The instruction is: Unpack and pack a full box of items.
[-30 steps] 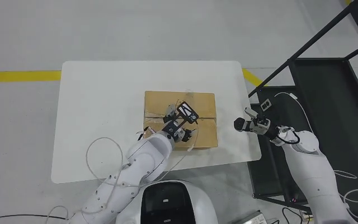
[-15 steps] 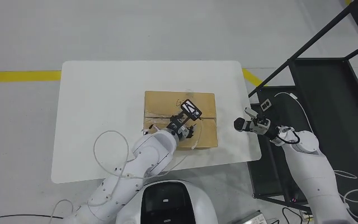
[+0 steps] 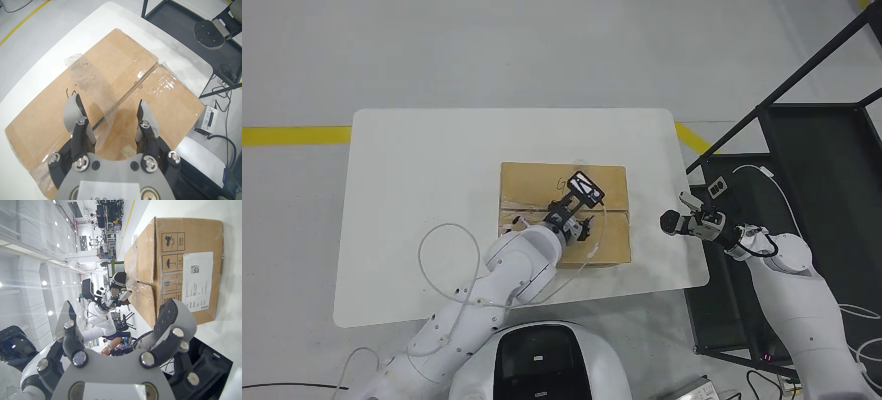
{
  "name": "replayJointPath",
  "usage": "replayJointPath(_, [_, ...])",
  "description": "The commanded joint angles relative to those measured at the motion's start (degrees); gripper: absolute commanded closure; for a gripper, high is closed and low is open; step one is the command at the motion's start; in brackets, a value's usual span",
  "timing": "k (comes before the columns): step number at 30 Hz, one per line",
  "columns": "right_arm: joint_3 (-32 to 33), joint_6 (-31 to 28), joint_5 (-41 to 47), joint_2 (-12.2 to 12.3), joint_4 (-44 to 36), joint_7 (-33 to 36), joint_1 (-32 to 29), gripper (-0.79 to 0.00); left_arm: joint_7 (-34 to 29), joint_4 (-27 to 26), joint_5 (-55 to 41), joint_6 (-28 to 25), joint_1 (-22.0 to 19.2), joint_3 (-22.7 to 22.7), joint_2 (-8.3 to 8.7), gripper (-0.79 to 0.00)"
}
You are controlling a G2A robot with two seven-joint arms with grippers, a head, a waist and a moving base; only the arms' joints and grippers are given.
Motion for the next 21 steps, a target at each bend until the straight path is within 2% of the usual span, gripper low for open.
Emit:
replayJointPath(1, [0.0, 0.0, 0.0, 0.0, 0.0, 0.0, 0.0, -0.785, -0.2, -0.2, 0.1, 0.0, 0.0, -0.1, -0.15, -0.203])
replayJointPath(3, [0.0, 0.0, 0.0, 0.0, 0.0, 0.0, 0.0, -0.785, -0.4, -0.1, 0.2, 0.0, 0.1, -0.2, -0.27, -0.16])
replayJointPath(4, [0.0, 0.0, 0.0, 0.0, 0.0, 0.0, 0.0, -0.785, -0.5, 0.0, 0.2, -0.2, 0.0, -0.3, -0.34, -0.095])
replayJointPath(8, [0.0, 0.0, 0.0, 0.0, 0.0, 0.0, 0.0, -0.785, -0.5, 0.5, -0.4, -0.4, 0.0, -0.6, -0.61, -0.003])
replayJointPath(21, [0.0, 0.0, 0.0, 0.0, 0.0, 0.0, 0.0, -0.785, 0.7, 1.2, -1.3, -1.8, 0.0, -1.5, -1.38, 0.0])
